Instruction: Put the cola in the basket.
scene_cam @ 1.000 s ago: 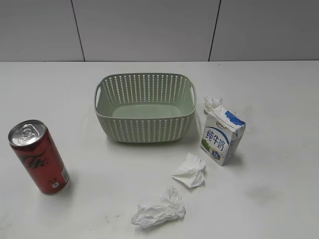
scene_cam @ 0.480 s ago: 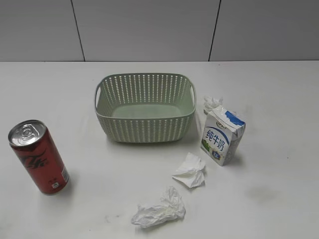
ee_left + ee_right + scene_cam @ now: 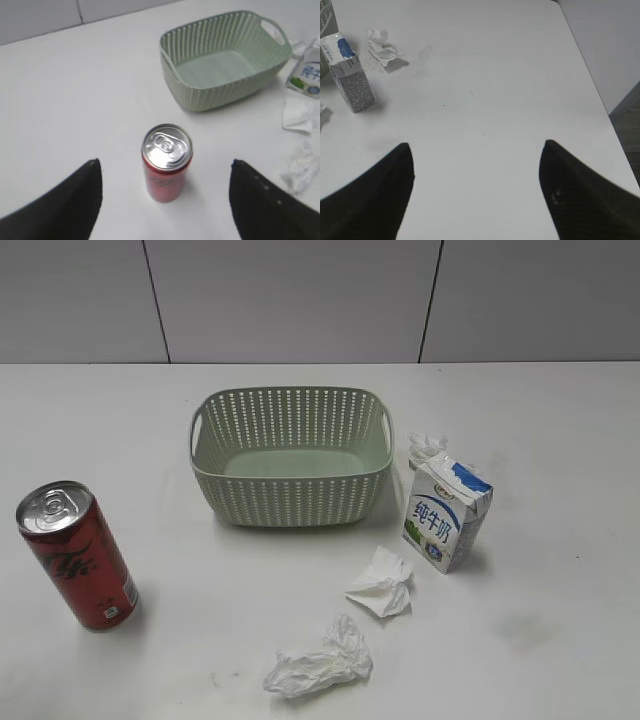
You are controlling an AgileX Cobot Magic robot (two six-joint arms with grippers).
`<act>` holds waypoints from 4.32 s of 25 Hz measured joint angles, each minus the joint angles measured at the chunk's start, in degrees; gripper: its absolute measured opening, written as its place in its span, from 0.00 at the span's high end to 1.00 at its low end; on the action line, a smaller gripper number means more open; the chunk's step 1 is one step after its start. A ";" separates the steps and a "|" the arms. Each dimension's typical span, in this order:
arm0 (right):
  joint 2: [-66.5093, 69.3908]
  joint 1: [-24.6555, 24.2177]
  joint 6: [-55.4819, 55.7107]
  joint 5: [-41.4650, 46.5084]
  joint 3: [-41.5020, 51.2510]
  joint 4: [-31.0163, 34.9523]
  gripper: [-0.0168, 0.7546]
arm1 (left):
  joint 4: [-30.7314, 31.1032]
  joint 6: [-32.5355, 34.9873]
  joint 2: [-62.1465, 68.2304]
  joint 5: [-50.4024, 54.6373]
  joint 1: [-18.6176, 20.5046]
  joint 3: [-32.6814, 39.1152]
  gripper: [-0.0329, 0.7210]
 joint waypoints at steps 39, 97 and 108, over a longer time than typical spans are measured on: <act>0.00 0.00 0.00 0.00 0.00 0.00 0.21 | 9.71 -2.13 38.91 5.09 -8.34 -14.31 0.11; 0.00 0.00 0.00 0.00 0.00 0.00 0.21 | 16.72 -3.26 49.77 13.45 -8.34 -35.64 0.25; 0.00 0.00 0.00 0.00 0.00 0.00 0.21 | 18.42 -4.41 62.11 23.10 -9.99 -60.26 0.25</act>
